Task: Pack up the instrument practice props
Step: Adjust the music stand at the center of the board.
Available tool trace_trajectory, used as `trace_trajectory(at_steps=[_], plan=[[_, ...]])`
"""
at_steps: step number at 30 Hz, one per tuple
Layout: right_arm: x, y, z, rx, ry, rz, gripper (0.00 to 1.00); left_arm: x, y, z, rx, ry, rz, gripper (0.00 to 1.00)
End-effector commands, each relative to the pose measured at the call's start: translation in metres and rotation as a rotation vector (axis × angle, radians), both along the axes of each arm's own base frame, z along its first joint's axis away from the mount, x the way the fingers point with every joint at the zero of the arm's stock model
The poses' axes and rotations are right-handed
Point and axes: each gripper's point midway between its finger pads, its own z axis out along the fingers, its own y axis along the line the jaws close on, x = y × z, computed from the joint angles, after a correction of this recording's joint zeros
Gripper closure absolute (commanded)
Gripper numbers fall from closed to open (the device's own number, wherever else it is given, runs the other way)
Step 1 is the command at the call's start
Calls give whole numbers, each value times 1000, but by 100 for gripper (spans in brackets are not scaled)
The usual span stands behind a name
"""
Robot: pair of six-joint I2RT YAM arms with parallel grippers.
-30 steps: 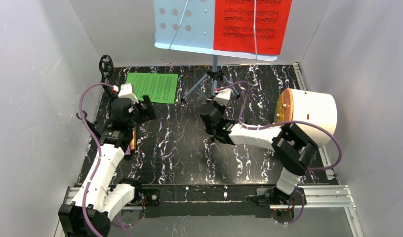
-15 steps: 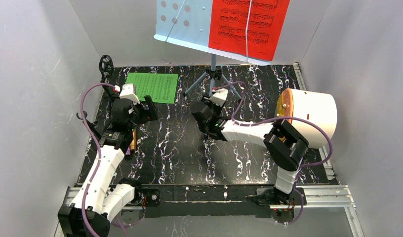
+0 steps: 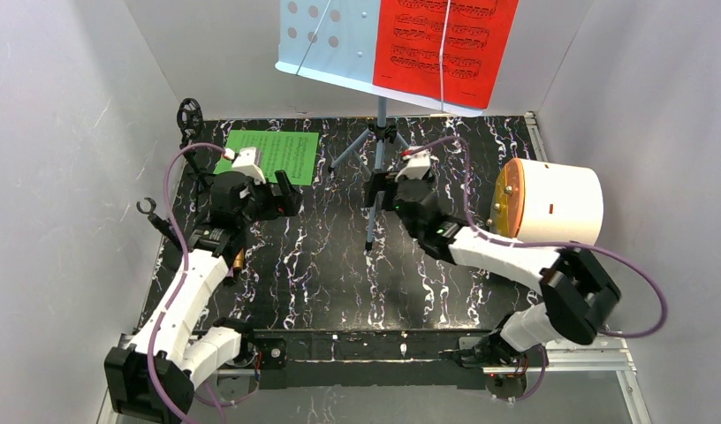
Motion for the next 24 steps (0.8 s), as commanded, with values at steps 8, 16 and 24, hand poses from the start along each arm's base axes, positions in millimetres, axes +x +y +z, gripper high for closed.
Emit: trace_trajectory(at_steps=[8,16,24], plan=[[-4,-91,41,-24,10,151,3,-1,-69,28,-58,-16,-120,11],[7,-161,79,115,17,2,3,0,-140,15,-11,-83,-138,11],[-11,-169,106,139,-16,15,3,18,-188,-20,104,-139,-114,12]])
